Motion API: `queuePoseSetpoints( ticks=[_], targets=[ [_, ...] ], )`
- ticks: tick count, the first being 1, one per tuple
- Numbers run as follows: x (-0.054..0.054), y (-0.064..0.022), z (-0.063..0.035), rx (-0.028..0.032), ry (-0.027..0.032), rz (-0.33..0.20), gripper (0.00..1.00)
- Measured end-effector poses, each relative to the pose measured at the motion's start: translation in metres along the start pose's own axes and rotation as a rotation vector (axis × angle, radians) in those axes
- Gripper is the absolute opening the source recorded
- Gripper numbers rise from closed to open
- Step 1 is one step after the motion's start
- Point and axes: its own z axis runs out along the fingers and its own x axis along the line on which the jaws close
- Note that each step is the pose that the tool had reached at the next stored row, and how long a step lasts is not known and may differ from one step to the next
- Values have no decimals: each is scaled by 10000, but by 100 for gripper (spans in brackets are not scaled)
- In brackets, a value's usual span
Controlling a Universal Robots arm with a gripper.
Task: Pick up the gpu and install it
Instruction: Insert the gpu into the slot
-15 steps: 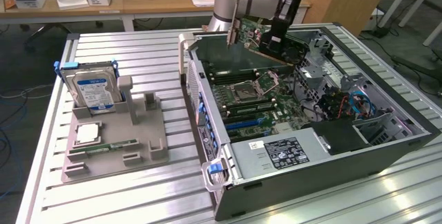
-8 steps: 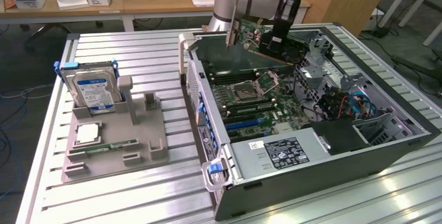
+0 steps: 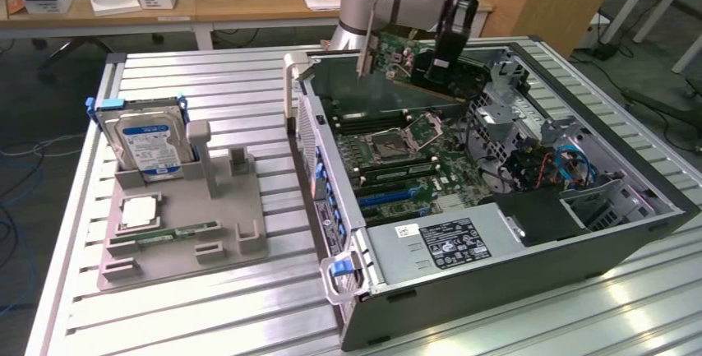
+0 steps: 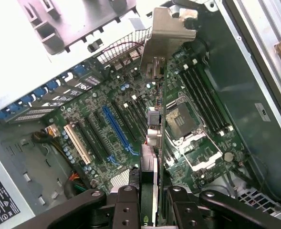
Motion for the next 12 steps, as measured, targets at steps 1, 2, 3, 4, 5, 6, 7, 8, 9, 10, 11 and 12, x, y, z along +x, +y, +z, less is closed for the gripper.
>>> queuePoseSetpoints(
  ticks=[1, 2, 3, 4, 5, 6, 7, 8, 9, 10, 11, 12],
  targets=[
    [0, 0, 0, -1, 1, -98, 27],
    [0, 0, 0, -3, 2, -193, 27],
    [0, 0, 0, -5, 3, -291, 27],
    [0, 0, 0, -6, 3, -394, 27],
    [0, 0, 0, -8, 5, -507, 27],
    [0, 0, 0, -10, 6, -620, 27],
    [0, 0, 0, -12, 7, -734, 27],
    [0, 0, 1, -14, 8, -857, 27],
    [0, 0, 1, -16, 9, -978, 27],
    [0, 0, 1, -18, 10, -1096, 27],
    [0, 0, 1, -20, 12, -1214, 27],
    [0, 0, 2, -22, 13, -1335, 27]
  ],
)
